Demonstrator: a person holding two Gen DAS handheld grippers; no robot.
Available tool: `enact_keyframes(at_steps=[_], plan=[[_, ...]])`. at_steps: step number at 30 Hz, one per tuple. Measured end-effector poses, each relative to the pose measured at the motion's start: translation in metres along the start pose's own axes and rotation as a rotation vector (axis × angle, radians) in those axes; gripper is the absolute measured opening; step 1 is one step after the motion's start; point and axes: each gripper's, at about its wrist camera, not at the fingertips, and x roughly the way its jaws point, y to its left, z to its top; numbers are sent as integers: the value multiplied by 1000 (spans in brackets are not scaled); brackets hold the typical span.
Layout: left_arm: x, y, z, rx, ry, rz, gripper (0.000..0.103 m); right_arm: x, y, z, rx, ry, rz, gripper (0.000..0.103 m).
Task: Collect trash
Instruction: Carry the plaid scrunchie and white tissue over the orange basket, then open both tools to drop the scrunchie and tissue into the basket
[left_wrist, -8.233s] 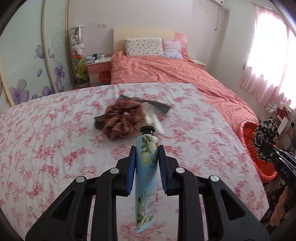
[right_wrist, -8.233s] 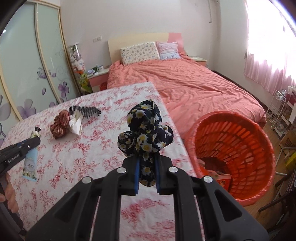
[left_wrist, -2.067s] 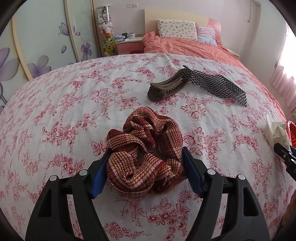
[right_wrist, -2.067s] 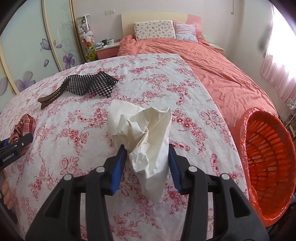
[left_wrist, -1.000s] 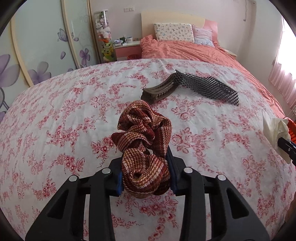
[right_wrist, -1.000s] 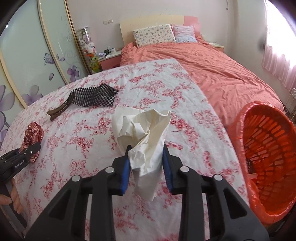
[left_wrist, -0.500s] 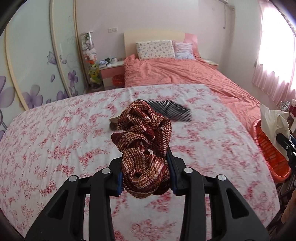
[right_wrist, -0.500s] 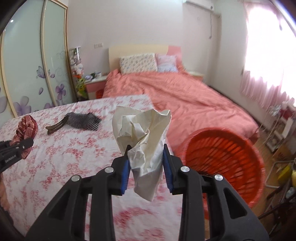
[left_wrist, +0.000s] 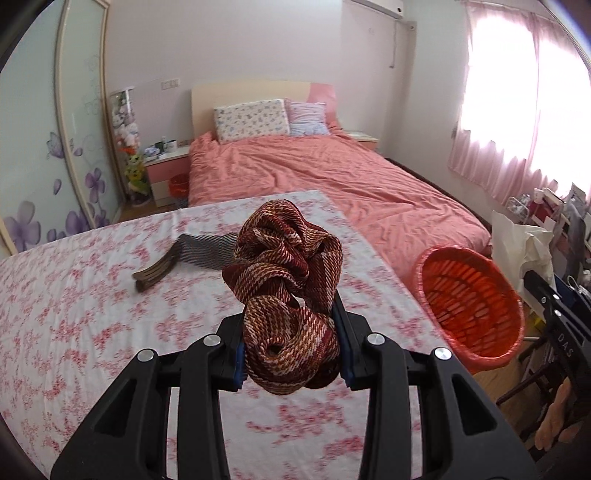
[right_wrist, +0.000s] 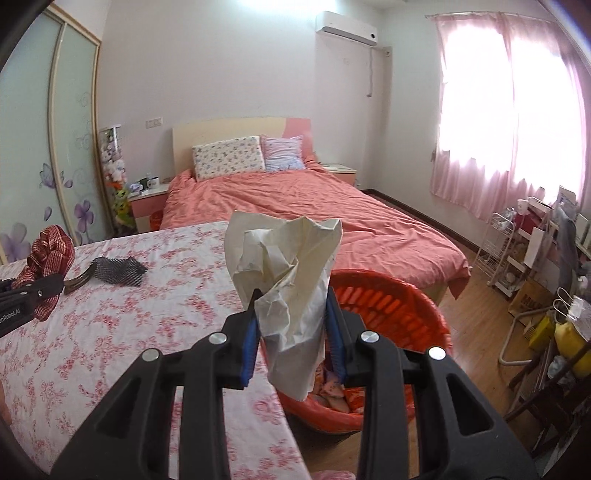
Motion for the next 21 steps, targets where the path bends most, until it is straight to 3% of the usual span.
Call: enact_keyframes(at_steps=[12,21], plan=[[19,-93,11,68,-5,-219,38,12,-68,-1,110,5,-55,33],[65,-163,20,163,48,-330,39,52,-118,-1,225,55,-22,33]])
